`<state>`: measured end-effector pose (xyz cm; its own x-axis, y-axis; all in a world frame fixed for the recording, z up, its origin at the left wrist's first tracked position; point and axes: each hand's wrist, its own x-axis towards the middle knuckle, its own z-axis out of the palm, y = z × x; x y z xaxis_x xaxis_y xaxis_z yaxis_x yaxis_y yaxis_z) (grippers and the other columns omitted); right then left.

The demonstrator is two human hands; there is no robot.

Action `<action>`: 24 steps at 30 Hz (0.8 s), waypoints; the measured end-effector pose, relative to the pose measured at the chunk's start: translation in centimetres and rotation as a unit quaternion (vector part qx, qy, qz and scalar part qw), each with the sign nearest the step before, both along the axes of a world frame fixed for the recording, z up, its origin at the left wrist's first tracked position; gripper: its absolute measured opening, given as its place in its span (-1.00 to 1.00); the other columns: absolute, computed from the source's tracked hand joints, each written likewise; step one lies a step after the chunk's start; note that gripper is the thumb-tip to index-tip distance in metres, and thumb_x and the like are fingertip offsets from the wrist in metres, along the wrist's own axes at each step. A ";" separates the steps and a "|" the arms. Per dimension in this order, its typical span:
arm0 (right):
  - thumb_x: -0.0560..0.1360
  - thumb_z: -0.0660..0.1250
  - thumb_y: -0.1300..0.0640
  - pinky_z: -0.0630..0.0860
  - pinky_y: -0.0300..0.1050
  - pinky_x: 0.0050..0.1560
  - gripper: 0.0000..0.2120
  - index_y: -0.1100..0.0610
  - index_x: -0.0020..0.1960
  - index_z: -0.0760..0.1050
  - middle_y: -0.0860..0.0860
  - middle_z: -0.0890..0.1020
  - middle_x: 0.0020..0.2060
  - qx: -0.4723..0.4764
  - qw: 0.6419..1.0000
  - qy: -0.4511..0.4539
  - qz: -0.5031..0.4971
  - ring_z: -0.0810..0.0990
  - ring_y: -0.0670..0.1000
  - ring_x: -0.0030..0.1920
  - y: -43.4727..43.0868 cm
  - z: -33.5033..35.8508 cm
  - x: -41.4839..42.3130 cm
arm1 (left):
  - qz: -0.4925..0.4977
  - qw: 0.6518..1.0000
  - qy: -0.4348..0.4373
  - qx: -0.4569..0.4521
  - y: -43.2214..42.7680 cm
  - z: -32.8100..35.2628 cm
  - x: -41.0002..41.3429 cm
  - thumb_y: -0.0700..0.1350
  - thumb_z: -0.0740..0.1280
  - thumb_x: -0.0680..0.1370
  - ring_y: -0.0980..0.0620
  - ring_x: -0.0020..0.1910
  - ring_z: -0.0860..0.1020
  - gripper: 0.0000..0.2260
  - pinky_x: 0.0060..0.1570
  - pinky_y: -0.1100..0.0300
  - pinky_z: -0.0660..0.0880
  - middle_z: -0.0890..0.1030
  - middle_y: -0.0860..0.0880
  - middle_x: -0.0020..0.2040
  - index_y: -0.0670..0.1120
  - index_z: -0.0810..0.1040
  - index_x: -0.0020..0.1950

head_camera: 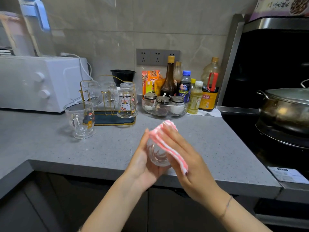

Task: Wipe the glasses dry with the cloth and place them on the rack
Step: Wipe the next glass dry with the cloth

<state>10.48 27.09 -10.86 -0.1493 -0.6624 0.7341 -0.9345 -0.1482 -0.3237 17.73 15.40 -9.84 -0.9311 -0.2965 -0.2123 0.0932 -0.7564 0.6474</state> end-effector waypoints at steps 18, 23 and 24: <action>0.55 0.15 0.24 0.15 0.04 0.49 -0.56 0.24 0.42 0.32 0.10 0.34 0.44 -0.021 0.972 0.210 -0.107 0.22 0.06 0.50 0.1 -1.7 -0.3 | 0.013 0.999 -0.020 0.035 0.3 2.7 0.1 0.34 0.22 0.49 -0.17 -0.31 0.69 -0.28 -0.08 -0.03 0.55 0.68 -0.29 -0.18 -0.36 0.67 -0.16; 0.62 0.03 0.19 0.10 -0.02 0.51 -0.60 0.25 0.42 0.32 0.10 0.32 0.45 -0.004 0.978 0.198 -0.065 0.21 0.05 0.51 -0.1 -1.9 0.6 | 0.038 0.999 -0.019 -0.007 -0.1 2.4 -0.4 0.36 0.15 0.50 -0.10 -0.41 0.67 -0.26 -0.19 0.03 0.51 0.67 -0.23 -0.33 -0.29 0.67 -0.38; 0.62 0.03 0.20 0.10 -0.02 0.51 -0.59 0.25 0.43 0.30 0.10 0.31 0.45 -0.003 0.979 0.196 -0.063 0.20 0.05 0.51 -0.1 -1.7 0.6 | 0.031 0.999 -0.012 -0.013 0.0 2.4 -0.5 0.36 0.12 0.51 -0.09 -0.39 0.68 -0.26 -0.17 0.04 0.52 0.68 -0.22 -0.31 -0.27 0.69 -0.34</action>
<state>11.06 26.97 -12.60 0.0644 -0.6519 0.7556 -0.9977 -0.0254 0.0631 17.24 15.44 -7.48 -0.9056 -0.3589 -0.2258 0.1234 -0.7325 0.6695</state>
